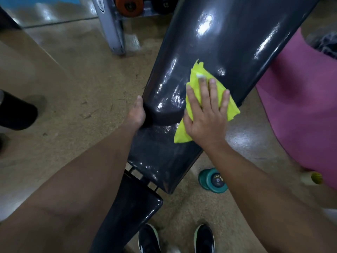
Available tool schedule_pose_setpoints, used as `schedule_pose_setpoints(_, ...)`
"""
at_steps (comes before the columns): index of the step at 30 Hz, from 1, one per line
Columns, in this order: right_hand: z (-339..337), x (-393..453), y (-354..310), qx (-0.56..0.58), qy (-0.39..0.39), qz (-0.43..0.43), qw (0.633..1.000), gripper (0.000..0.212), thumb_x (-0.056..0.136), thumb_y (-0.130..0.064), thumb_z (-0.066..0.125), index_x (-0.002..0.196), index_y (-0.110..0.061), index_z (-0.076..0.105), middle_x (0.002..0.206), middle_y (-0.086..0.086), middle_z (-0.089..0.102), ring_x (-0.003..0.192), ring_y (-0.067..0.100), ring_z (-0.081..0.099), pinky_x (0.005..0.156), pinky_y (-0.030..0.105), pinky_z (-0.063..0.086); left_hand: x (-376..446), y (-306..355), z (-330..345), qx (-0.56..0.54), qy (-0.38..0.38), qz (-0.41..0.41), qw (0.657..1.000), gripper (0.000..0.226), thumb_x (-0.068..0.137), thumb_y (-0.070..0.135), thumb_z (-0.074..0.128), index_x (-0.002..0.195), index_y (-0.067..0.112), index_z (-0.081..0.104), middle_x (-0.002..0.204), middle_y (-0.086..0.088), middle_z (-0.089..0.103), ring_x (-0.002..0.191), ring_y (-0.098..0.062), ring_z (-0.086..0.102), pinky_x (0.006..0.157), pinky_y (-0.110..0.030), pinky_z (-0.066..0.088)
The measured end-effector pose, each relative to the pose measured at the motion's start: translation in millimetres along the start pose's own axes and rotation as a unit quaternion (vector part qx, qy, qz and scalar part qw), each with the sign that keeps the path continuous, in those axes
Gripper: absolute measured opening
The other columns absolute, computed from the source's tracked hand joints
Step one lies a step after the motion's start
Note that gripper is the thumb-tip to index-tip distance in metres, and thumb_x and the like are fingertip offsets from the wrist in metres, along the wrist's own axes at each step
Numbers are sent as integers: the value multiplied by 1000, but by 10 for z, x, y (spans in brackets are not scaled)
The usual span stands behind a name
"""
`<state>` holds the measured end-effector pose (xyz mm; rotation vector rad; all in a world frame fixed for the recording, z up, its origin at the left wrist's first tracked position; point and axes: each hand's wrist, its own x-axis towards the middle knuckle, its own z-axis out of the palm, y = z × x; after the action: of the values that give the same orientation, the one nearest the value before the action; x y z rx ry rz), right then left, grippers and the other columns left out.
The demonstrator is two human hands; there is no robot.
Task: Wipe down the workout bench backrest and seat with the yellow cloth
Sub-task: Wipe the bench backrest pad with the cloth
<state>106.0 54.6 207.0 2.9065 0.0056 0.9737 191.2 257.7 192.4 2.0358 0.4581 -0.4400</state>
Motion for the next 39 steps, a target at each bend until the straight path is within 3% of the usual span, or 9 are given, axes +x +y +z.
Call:
schedule_pose_setpoints(3, -3, 75, -253, 13, -10, 49, 999, 62, 98, -36, 51, 157, -19, 41, 166, 16, 29, 154, 37, 25, 123, 64, 8, 2, 5, 25, -4, 11, -8, 1000, 65, 100, 56, 19, 145, 13, 38, 152, -10, 34, 140, -24, 29, 115, -34, 14)
schedule_pose_setpoints(6, 37, -135, -341, 17, -73, -57, 996, 69, 96, -41, 54, 159, -18, 36, 167, 16, 25, 156, 36, 20, 124, 61, 0, -17, 36, 30, 2, 19, -9, 1000, 65, 100, 56, 19, 144, 13, 39, 151, -12, 35, 140, -26, 30, 115, -35, 16)
schedule_pose_setpoints(8, 46, -199, -203, 13, -62, -99, 993, 67, 96, -41, 56, 157, -20, 40, 166, 15, 30, 155, 34, 24, 125, 58, 3, -29, 43, 34, -3, 26, -13, 1000, 66, 100, 55, 20, 144, 10, 39, 150, -13, 36, 139, -27, 31, 115, -36, 17)
schedule_pose_setpoints(11, 20, -81, -30, 21, -17, -57, 998, 61, 98, -39, 54, 155, -20, 45, 164, 14, 34, 154, 34, 28, 124, 61, 15, -48, 44, 46, -13, 38, -12, 999, 65, 101, 53, 22, 144, 8, 38, 150, -13, 36, 139, -27, 31, 115, -36, 17)
schedule_pose_setpoints(15, 11, 144, -120, 14, -2, -11, 1000, 60, 99, -38, 48, 156, -18, 44, 164, 16, 32, 153, 37, 28, 123, 64, 11, -63, 36, 64, -7, 38, -7, 999, 65, 101, 54, 18, 144, 11, 39, 149, -13, 37, 139, -27, 32, 114, -35, 17)
schedule_pose_setpoints(21, -6, 2, 47, 35, -39, -128, 990, 60, 97, -38, 52, 154, -19, 46, 164, 15, 34, 154, 34, 28, 124, 59, 11, -131, 113, 87, -24, 52, 2, 998, 58, 104, 45, 20, 144, 7, 37, 151, -13, 35, 140, -25, 29, 111, -28, 17)
schedule_pose_setpoints(26, -37, 186, -1, 15, -5, -36, 999, 57, 98, -37, 49, 152, -20, 48, 165, 14, 32, 154, 34, 27, 124, 62, 12, -181, 103, 113, -18, 64, 10, 998, 58, 103, 46, 20, 146, 10, 35, 153, -10, 32, 141, -22, 26, 112, -27, 13)
schedule_pose_setpoints(32, 2, -72, -106, 35, -71, -135, 988, 67, 94, -40, 56, 156, -18, 42, 167, 15, 26, 156, 34, 21, 125, 59, 5, -147, 114, 135, -23, 64, 11, 998, 59, 103, 48, 18, 145, 13, 39, 151, -8, 36, 140, -21, 29, 114, -28, 14)
schedule_pose_setpoints(39, -10, 96, -10, 21, -13, -38, 999, 58, 98, -38, 48, 153, -20, 46, 166, 14, 30, 155, 34, 25, 123, 62, 11, -159, 134, 113, -16, 58, -14, 998, 60, 102, 52, 18, 147, 17, 35, 153, -7, 33, 141, -22, 26, 113, -29, 13)
